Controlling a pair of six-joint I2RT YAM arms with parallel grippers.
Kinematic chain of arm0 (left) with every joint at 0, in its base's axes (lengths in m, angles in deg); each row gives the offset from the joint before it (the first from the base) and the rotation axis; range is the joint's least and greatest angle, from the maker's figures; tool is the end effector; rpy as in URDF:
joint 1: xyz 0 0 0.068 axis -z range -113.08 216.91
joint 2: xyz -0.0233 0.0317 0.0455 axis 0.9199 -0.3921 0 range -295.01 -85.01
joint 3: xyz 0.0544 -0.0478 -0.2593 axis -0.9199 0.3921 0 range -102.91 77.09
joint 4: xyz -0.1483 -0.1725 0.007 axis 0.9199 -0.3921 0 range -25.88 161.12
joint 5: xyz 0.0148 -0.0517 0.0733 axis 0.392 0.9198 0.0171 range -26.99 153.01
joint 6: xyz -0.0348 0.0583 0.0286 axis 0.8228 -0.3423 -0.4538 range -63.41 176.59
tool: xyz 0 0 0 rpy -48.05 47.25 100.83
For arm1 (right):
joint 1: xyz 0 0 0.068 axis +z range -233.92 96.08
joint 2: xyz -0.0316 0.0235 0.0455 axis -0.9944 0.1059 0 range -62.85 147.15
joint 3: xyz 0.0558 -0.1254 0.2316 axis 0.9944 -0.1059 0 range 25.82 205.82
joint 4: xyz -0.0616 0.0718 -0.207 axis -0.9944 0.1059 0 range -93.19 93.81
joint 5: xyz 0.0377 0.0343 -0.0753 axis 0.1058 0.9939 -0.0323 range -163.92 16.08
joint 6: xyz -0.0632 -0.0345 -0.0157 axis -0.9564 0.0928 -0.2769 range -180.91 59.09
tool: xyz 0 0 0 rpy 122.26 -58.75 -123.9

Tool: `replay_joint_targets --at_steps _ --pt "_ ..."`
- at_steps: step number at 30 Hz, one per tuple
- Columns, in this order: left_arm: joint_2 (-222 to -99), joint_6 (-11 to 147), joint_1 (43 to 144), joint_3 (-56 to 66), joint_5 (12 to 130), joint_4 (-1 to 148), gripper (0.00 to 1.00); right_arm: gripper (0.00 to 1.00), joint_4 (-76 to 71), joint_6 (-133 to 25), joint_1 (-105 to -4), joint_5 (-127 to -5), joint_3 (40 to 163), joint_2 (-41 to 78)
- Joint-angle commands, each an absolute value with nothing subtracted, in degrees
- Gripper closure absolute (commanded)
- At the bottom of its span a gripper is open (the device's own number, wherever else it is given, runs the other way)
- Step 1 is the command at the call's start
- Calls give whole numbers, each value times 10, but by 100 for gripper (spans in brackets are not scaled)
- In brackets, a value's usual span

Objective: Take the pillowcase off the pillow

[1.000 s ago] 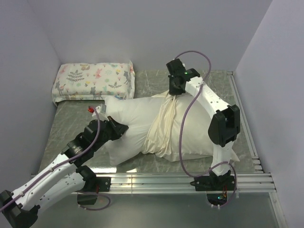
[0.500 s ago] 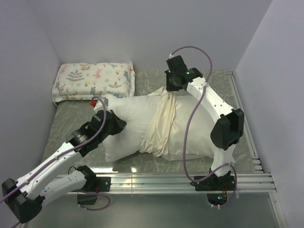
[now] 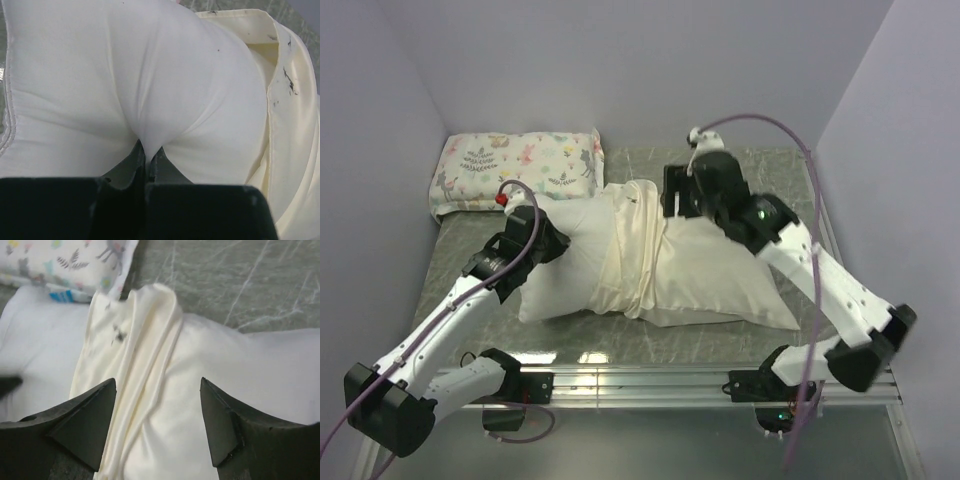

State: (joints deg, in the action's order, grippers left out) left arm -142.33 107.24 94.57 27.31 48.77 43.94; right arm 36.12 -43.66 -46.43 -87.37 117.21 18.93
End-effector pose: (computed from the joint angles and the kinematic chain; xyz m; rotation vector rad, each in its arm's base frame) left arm 0.1877 -0.0812 0.2886 -0.5787 2.1243 -0.5137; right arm 0.2424 0.1681 0.3988 -0.2259 2.0788 0.3388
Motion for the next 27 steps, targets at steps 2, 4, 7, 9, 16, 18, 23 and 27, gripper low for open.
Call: replay_joint_targets --at_steps 2,4,7,9,16,18,23,27 --pt "-1435 1044 919 245 509 482 100 23 305 -375 -343 -910 979 69" --pt "-1439 1044 919 245 520 490 100 23 265 -324 -305 -922 885 27" --pt "-1443 1042 919 248 529 497 99 23 230 -276 -210 -950 836 20" --pt "-1443 1040 919 247 533 498 100 21 230 -262 -156 -993 840 39" --pt "-1429 1023 918 205 528 466 100 44 285 -222 -145 -1068 865 149" --pt "-1425 1009 909 188 523 446 100 79 305 -214 -150 -1093 859 136" --pt "-1414 983 854 139 545 425 100 100 332 -218 -224 -1105 805 62" --pt "-1412 957 761 100 588 407 100 100 339 -234 -324 -1095 743 -20"
